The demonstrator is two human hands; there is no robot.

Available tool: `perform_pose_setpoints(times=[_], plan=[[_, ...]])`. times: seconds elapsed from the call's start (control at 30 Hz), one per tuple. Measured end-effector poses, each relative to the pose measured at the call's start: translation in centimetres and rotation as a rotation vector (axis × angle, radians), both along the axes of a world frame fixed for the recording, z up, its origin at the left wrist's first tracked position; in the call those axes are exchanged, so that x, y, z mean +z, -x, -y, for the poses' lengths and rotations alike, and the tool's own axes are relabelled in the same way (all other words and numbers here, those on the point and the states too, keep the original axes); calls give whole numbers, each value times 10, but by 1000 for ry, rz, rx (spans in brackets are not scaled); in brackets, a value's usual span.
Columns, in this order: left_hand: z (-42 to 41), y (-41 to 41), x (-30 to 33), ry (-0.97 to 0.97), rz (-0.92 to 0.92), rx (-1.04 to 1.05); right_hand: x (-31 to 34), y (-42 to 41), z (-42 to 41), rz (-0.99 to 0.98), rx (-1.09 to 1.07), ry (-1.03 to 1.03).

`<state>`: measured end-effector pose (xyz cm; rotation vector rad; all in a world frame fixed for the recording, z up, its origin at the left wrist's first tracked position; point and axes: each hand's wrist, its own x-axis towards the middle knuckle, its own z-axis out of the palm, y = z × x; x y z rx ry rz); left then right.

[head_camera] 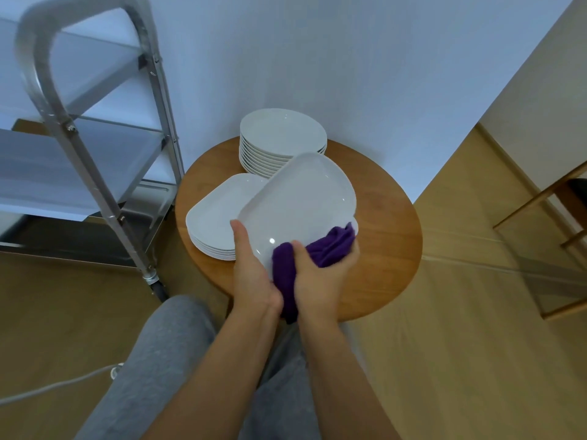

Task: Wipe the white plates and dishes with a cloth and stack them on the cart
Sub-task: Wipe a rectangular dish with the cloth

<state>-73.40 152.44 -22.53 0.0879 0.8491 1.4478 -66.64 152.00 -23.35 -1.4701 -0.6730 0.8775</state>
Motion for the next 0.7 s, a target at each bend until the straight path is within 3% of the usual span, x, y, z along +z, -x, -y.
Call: perform_pose_setpoints(times=[0.13,0.23,0.33,0.47,0.6,0.7], plan=[[7,12,-3,-130,-80,-155,2,-18,6,-11,52,21],[0,41,-4,-106,-251,-270,10,-42,10,179,163,18],[-14,54,3,-39,-285,-358,18,-45,9,349,285,8],[-23,47,14,3,-320,-285,27,-39,5,376,249,-40],[-24,41,19,-45,-226,-200,20,-30,12,303,200,-35],[-19,40,14,-52,-248,-201,14,-35,18,320,261,19]])
